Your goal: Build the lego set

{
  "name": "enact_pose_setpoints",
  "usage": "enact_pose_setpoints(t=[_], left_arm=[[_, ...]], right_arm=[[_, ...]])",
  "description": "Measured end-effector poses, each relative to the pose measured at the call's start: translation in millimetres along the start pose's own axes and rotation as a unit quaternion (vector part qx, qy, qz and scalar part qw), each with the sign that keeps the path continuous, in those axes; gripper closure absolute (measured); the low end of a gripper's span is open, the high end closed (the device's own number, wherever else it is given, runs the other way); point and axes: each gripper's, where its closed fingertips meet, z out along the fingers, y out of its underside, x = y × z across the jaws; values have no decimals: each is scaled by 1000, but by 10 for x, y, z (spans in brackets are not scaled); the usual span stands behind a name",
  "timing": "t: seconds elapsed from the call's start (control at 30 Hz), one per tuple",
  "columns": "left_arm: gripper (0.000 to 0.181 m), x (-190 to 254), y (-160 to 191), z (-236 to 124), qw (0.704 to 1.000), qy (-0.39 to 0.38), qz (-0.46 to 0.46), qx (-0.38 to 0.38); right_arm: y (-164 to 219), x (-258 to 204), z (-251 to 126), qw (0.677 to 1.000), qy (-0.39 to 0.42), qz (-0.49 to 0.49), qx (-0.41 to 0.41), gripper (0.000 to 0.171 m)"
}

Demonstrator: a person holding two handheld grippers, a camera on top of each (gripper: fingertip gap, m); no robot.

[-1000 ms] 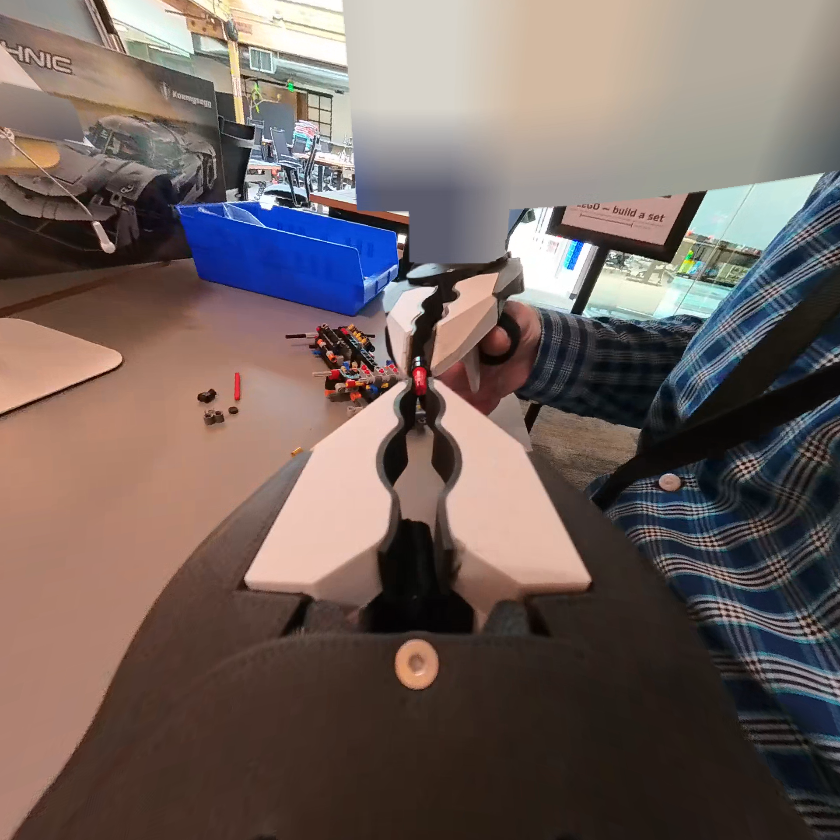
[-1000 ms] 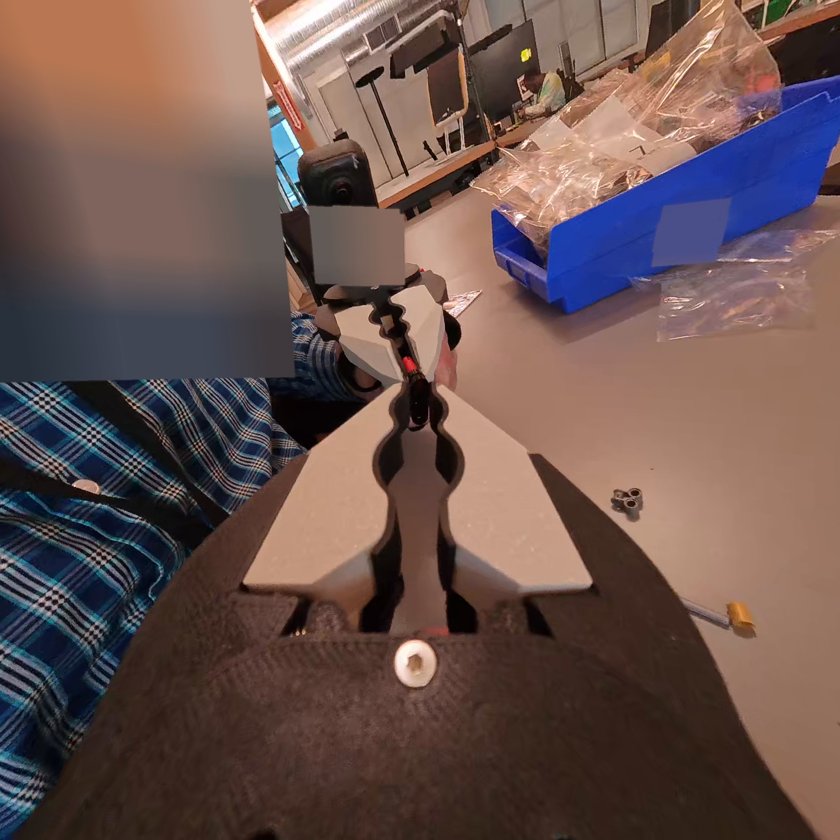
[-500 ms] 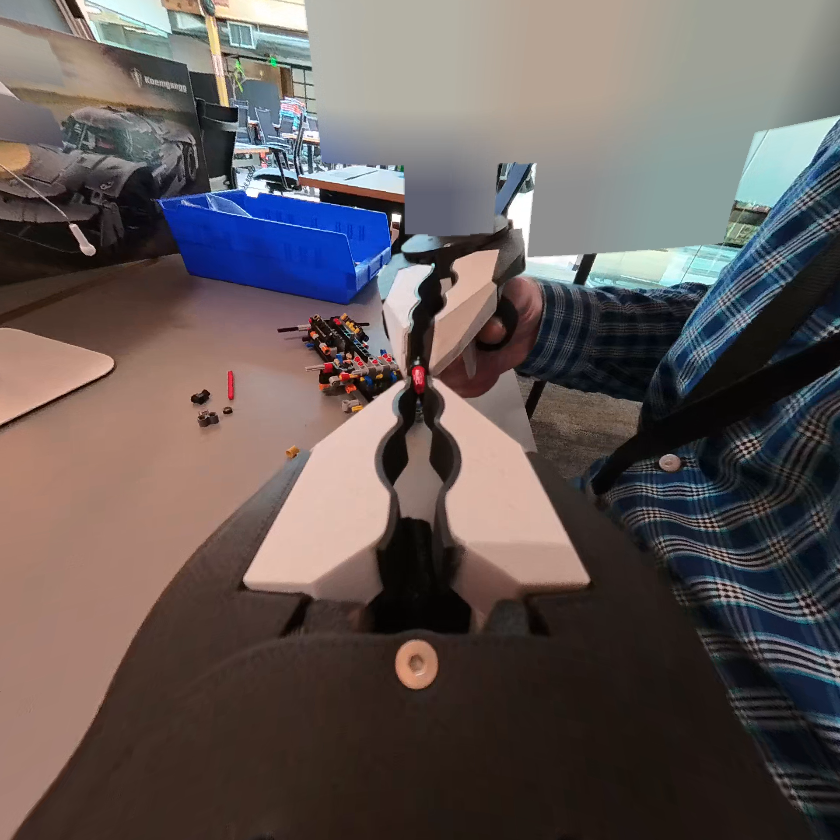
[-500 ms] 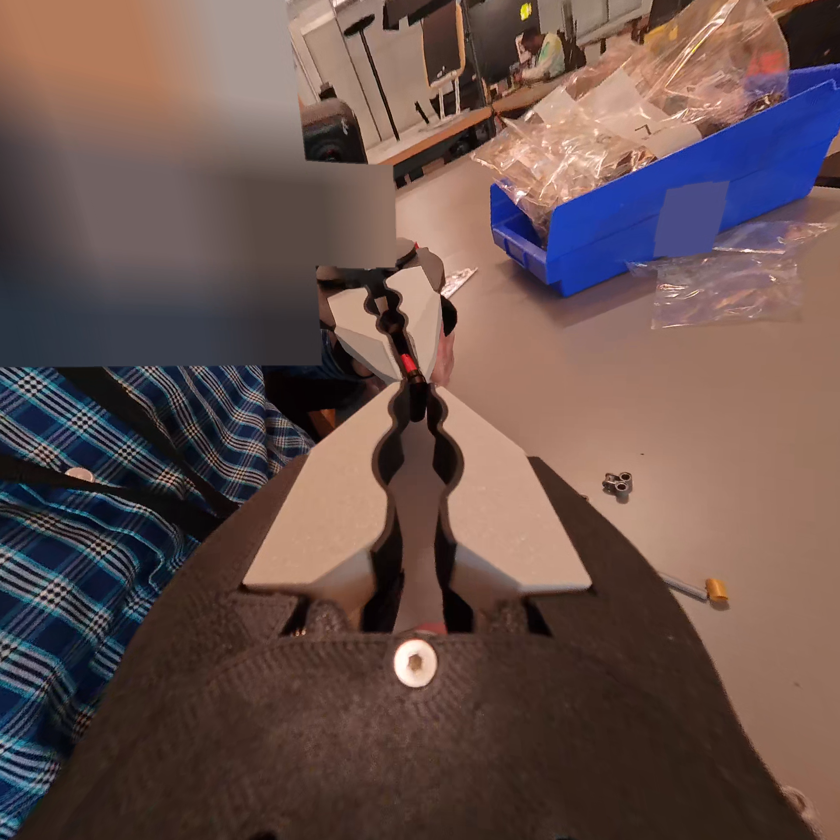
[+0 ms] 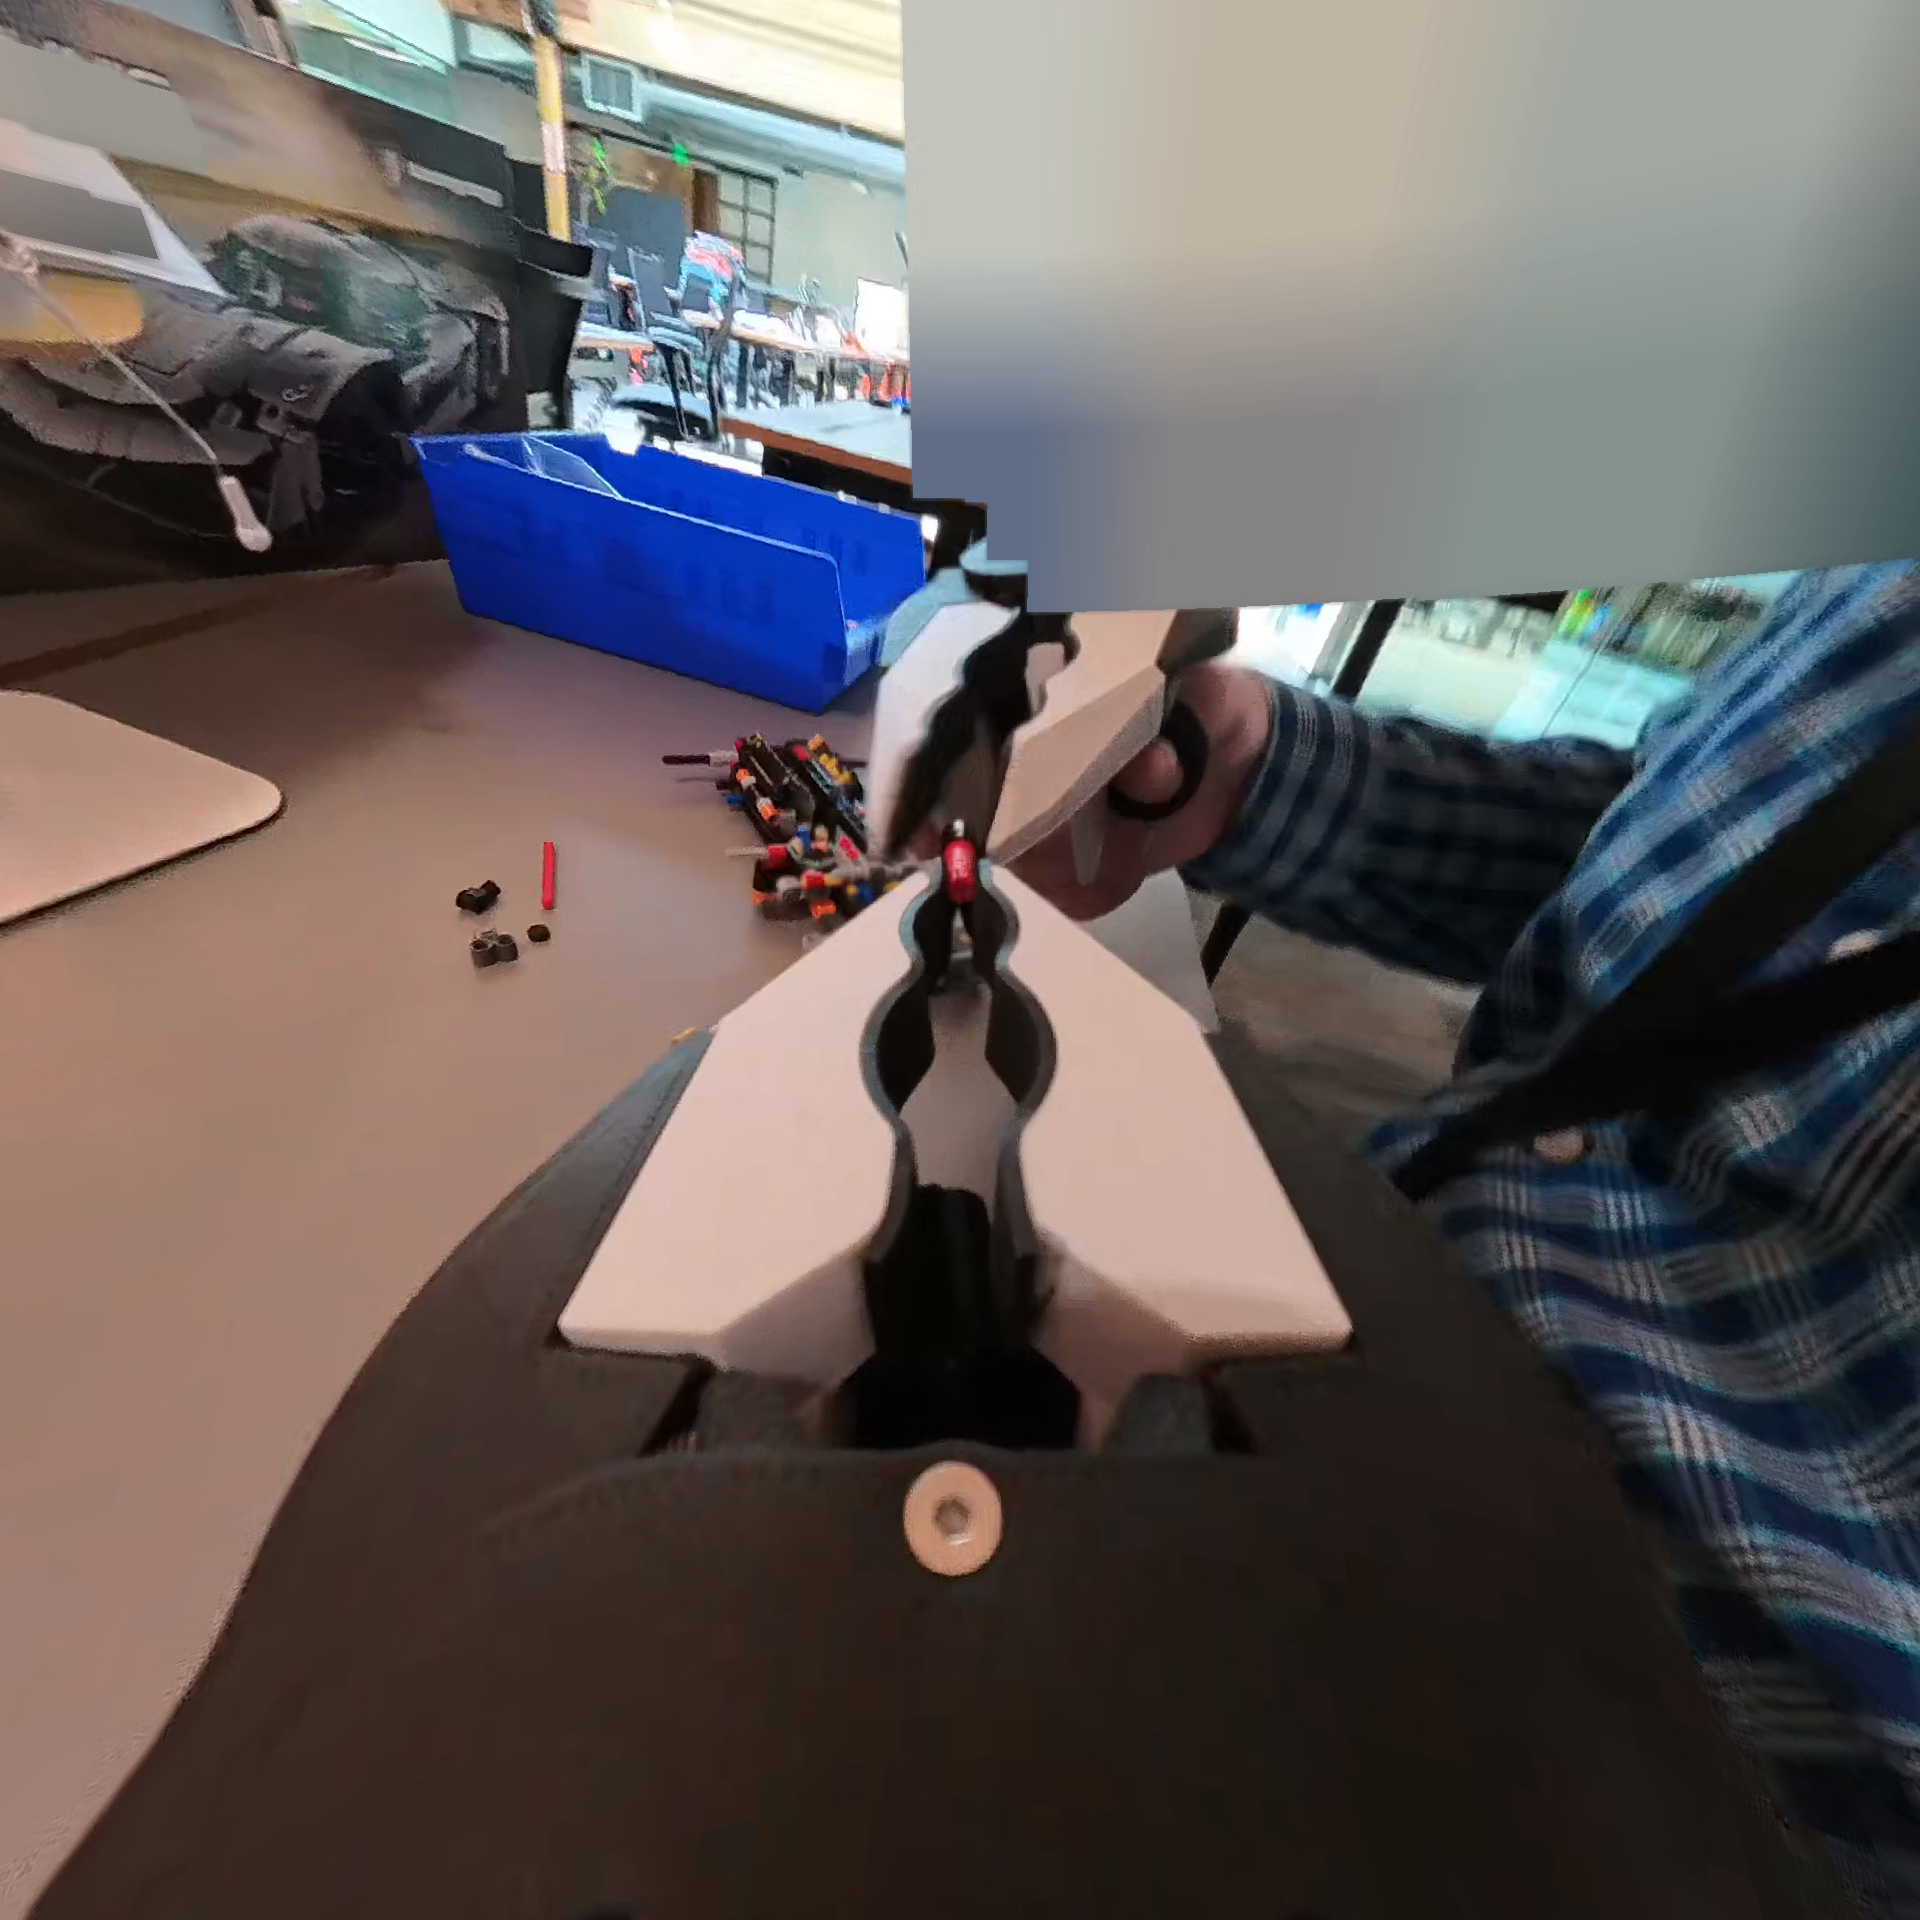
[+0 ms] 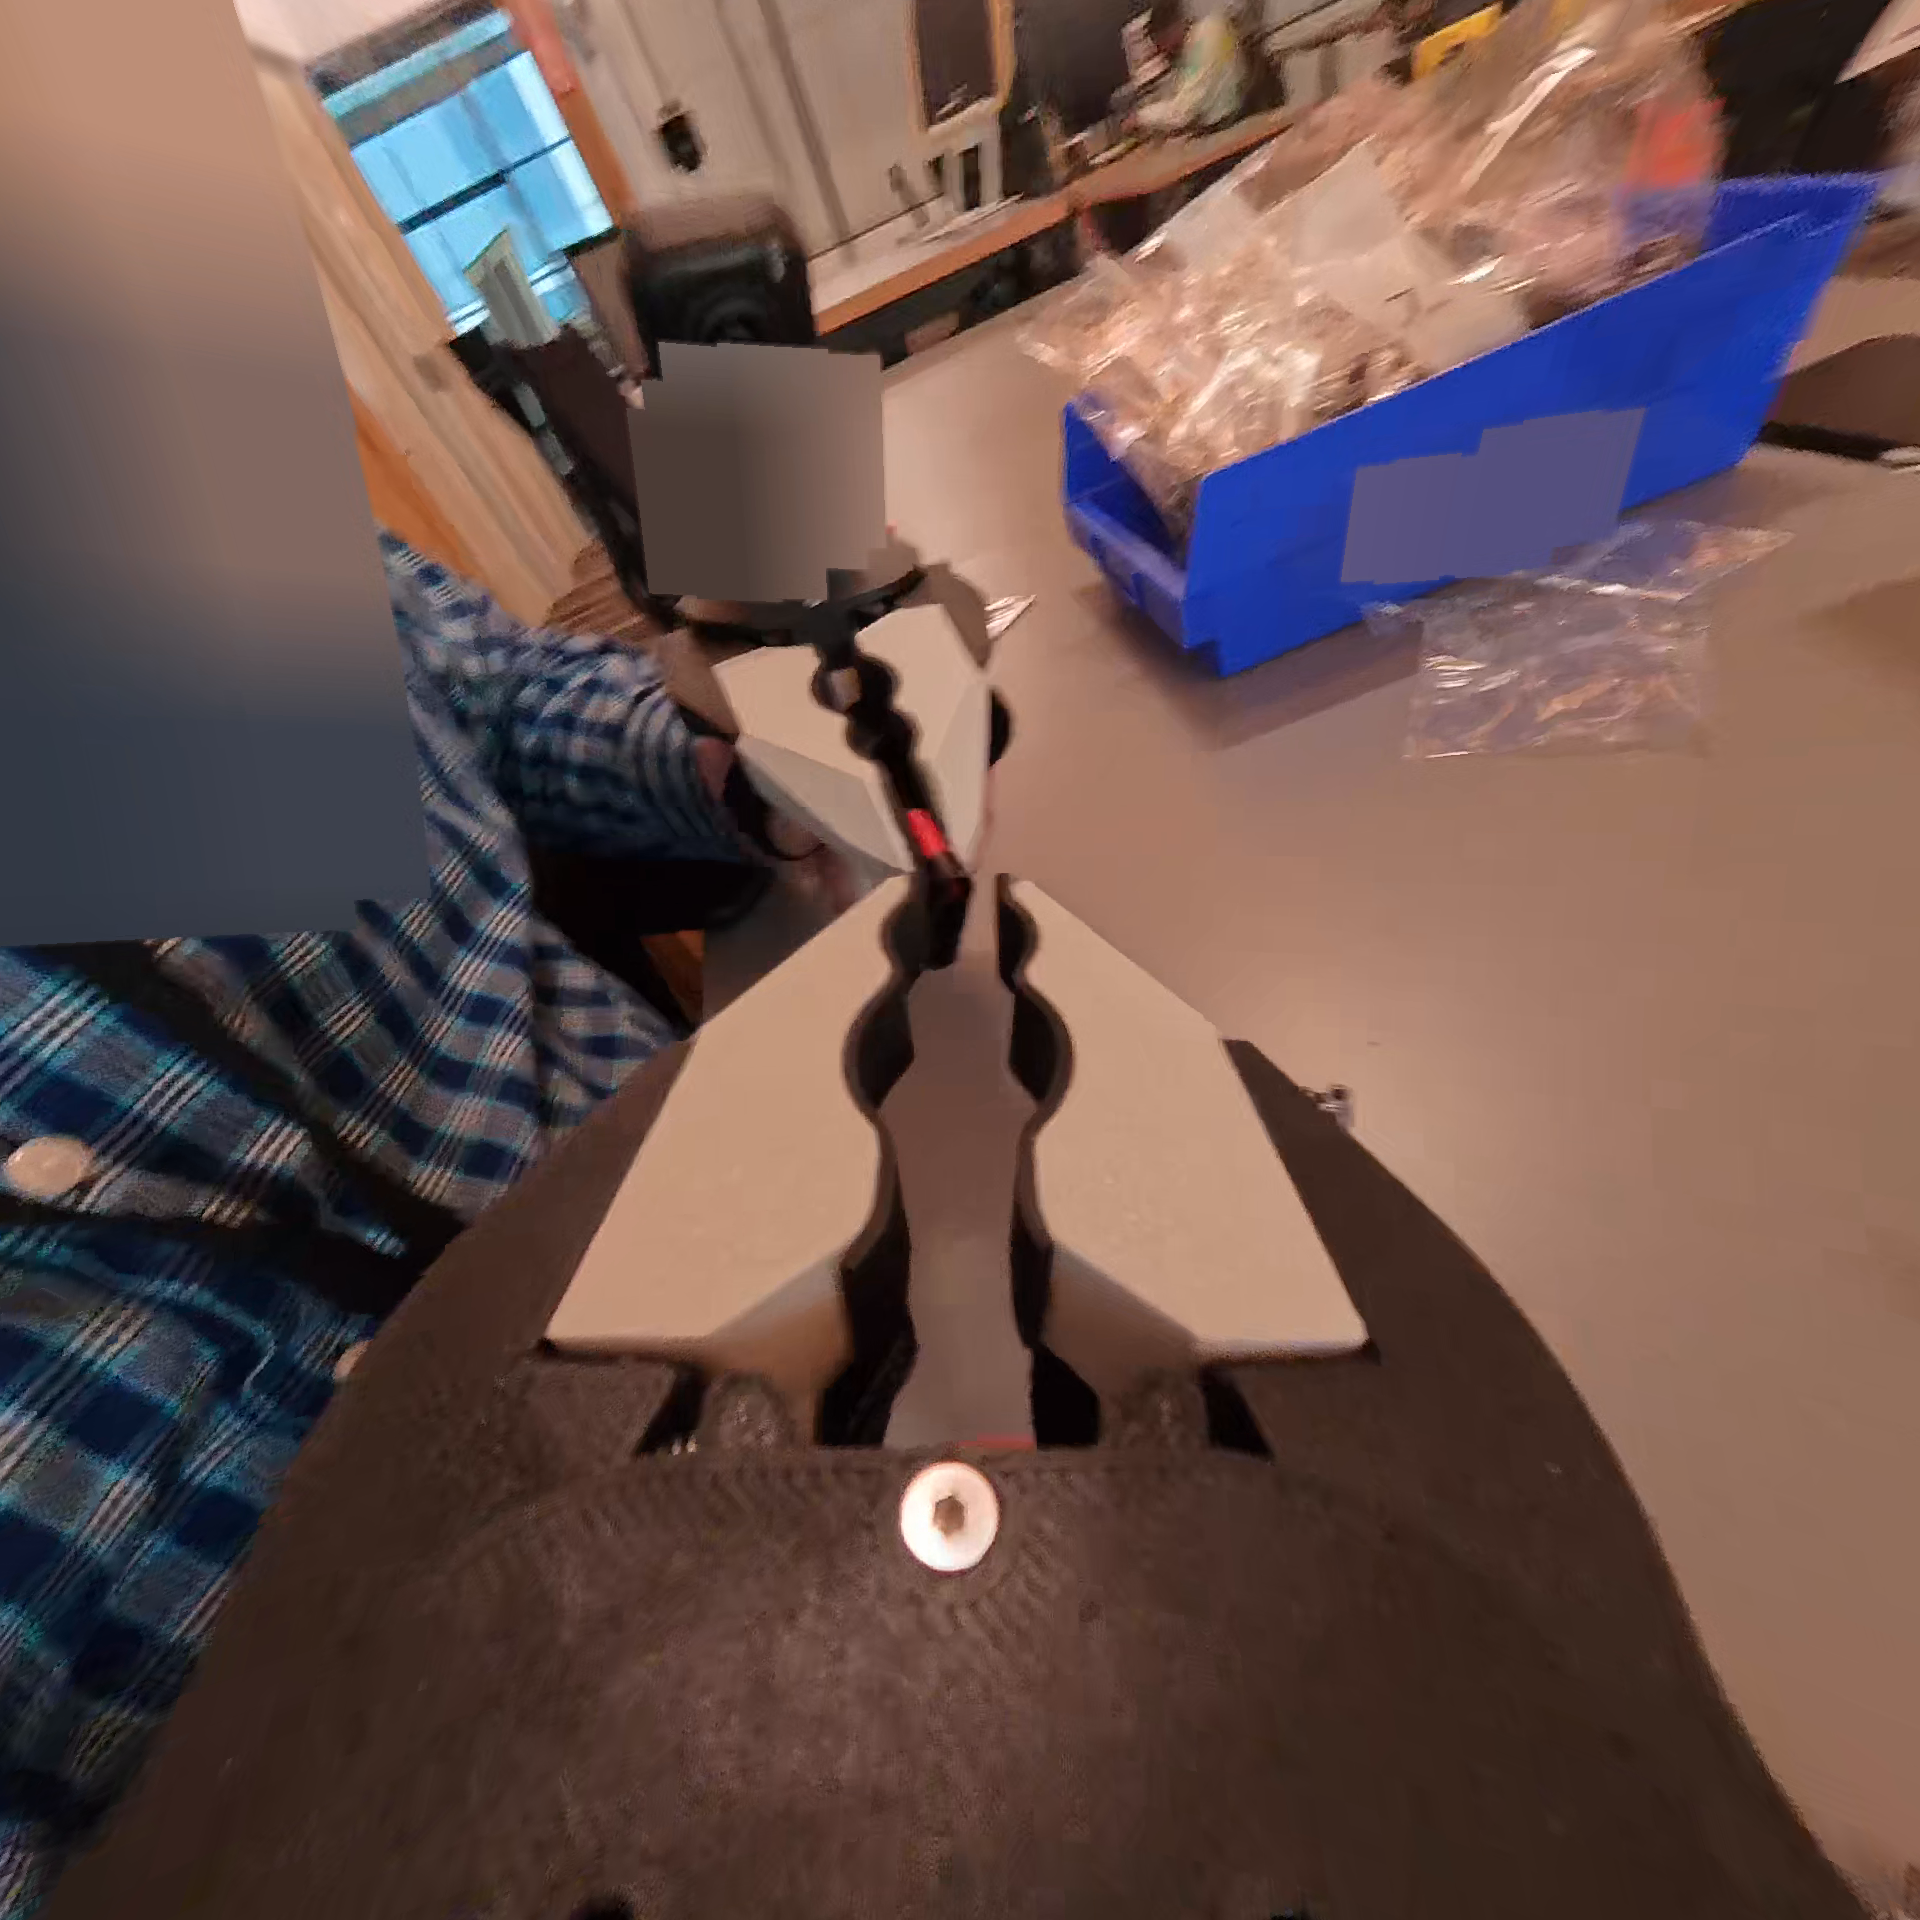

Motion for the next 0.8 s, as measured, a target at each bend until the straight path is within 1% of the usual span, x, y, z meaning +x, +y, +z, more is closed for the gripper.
enact_pose_setpoints(t=[0.03, 0.07, 0.13, 0.2, 0.23, 0.3, 0.37, 0.4, 0.5, 0.57, 0.6, 0.63, 0.7, 0.8], left_arm=[[179, -9, -21, 15, 1000, 0, -20, 9], [179, -26, -39, 32, 999, -6, -32, 19], [179, -56, -60, 54, 997, -13, -67, 39], [179, -62, -75, 79, 994, -14, -96, 56], [179, -49, -86, 93, 992, -12, -105, 63], [179, -33, -110, 112, 992, -10, -111, 67], [179, -21, -124, 131, 993, -18, -95, 66], [179, -10, -130, 138, 993, -18, -93, 67], [179, -26, -155, 116, 995, -23, -72, 66], [179, -45, -175, 84, 996, -21, -64, 65], [179, -57, -182, 78, 995, -19, -75, 69], [179, -61, -182, 80, 994, -17, -86, 72], [179, -78, -177, 91, 991, -22, -102, 78], [178, -89, -215, 107, 987, -27, -125, 94]], right_arm=[[-28, 70, -25, 1000, 26, -2, 5, 148], [-49, 95, -46, 999, 45, -11, 8, 146], [-73, 100, -63, 996, 81, -30, 7, 153], [-98, 126, -101, 992, 119, -38, 6, 152], [-113, 141, -128, 991, 130, -32, 13, 149], [-122, 205, -189, 988, 153, -11, 31, 133], [-117, 222, -227, 986, 157, 14, 46, 128], [-121, 208, -233, 986, 153, 27, 53, 130], [-132, 133, -246, 988, 132, 49, 65, 146], [-96, 56, -264, 992, 106, 47, 48, 145], [-113, 55, -284, 992, 104, 50, 51, 143], [-121, 73, -298, 991, 116, 40, 52, 140], [-90, 92, -273, 988, 152, -2, 26, 136], [-106, 96, -199, 972, 219, -81, -5, 141]])
